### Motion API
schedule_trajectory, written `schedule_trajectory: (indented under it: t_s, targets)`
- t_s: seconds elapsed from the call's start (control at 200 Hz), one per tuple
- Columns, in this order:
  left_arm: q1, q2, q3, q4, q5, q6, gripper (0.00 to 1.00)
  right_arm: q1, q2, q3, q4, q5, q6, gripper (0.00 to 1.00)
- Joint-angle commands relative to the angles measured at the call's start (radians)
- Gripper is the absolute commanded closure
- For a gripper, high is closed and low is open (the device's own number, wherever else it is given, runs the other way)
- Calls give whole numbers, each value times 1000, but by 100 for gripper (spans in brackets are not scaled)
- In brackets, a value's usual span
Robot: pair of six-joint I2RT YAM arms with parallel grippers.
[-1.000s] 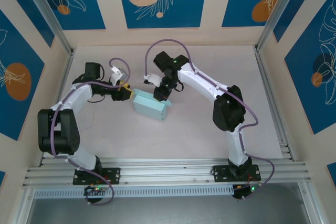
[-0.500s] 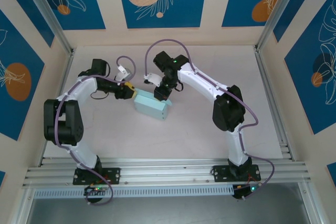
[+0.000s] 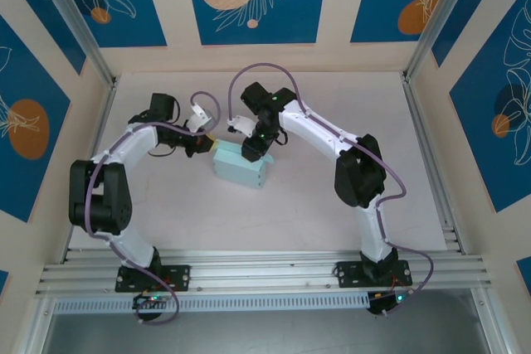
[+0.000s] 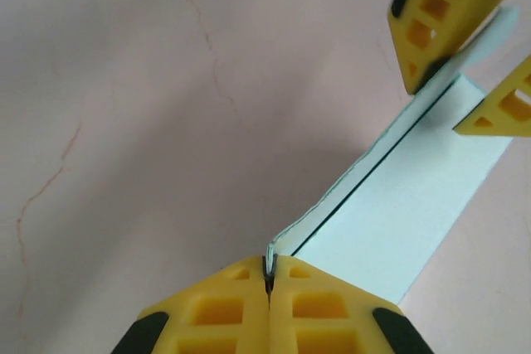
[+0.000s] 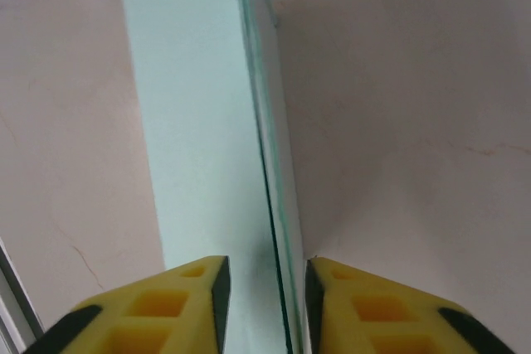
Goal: Fold the paper box
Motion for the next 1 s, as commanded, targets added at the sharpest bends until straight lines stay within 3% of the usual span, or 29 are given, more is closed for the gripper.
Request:
schedule_trajectory:
  t_s: [0.0, 0.14, 0.48, 0.72, 0.995]
  targets:
    - [-29, -74, -84, 100, -84, -56, 100, 4, -40, 12, 33, 63, 86, 58]
    - [-48, -164, -168, 220, -121, -104, 100, -14, -121, -23, 76, 59, 168, 48]
    - [-88, -189, -176, 223, -197, -153, 100, -130, -336, -265, 229, -155, 310, 48]
    - [-91, -191, -194, 242, -233, -174, 100, -139, -386, -425, 279, -147, 322, 48]
    - [-91, -184, -191, 248, -234, -197, 100, -126, -368, -470, 282, -140, 328, 50]
